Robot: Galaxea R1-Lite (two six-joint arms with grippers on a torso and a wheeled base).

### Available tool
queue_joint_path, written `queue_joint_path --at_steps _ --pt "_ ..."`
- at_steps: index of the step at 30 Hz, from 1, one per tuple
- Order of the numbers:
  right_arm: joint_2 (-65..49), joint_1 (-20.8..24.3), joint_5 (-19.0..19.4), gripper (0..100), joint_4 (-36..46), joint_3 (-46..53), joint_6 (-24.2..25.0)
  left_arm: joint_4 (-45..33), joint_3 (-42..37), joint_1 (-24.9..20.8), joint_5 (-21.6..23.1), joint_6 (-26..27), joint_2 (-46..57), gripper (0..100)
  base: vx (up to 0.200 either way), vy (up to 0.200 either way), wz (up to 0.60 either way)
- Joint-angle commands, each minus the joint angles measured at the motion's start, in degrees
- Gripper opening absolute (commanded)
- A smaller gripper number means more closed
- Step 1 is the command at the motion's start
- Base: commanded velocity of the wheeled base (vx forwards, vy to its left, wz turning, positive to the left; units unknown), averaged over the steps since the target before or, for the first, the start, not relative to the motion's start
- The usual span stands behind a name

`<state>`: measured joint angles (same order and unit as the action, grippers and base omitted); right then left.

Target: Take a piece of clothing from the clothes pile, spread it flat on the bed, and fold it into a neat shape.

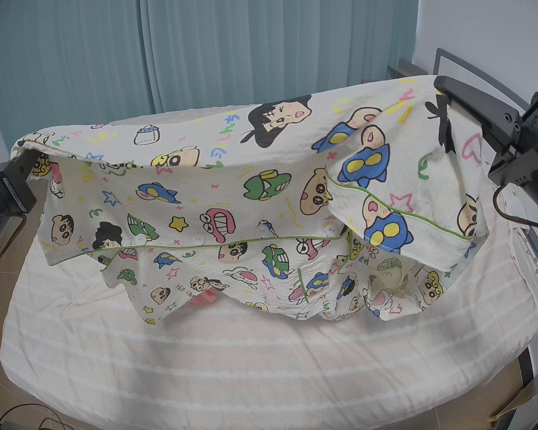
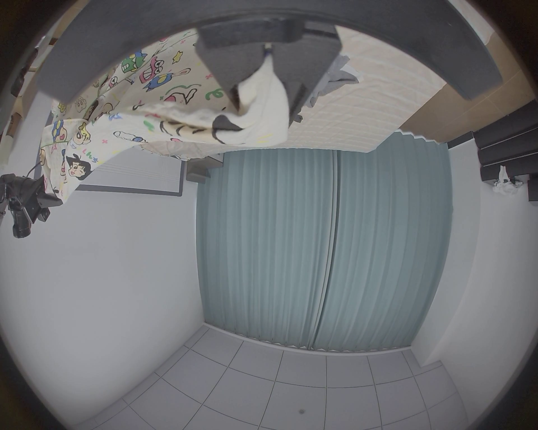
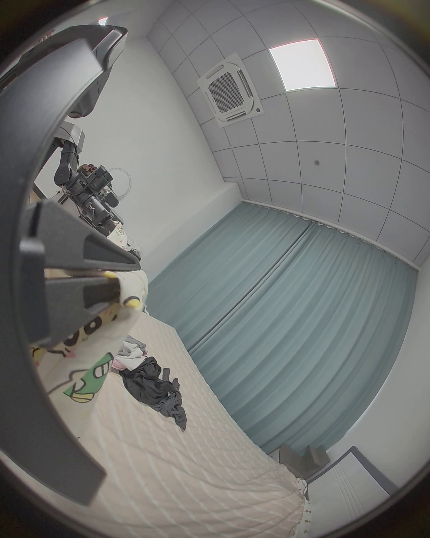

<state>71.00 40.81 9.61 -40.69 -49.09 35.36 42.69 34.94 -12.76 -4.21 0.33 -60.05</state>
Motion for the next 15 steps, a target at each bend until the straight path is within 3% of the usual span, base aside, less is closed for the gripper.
queue_joint_path --at_steps 1,7,15 --pt "-0.8 0.0 0.1 0 0.1 0.0 0.1 0.0 -0.7 -0.5 0.1 -0.2 0.7 0 0.000 0.000 0.00" --pt "-0.8 0.1 0.1 0 0.1 0.3 0.1 0.0 -1.1 -0.5 0.1 -2.4 0.9 0 0.000 0.000 0.00" --pt "-1.0 0.1 0.1 0 0.1 0.9 0.1 -0.2 -2.0 -1.7 0.4 -2.8 1.2 0 0.000 -0.200 0.00"
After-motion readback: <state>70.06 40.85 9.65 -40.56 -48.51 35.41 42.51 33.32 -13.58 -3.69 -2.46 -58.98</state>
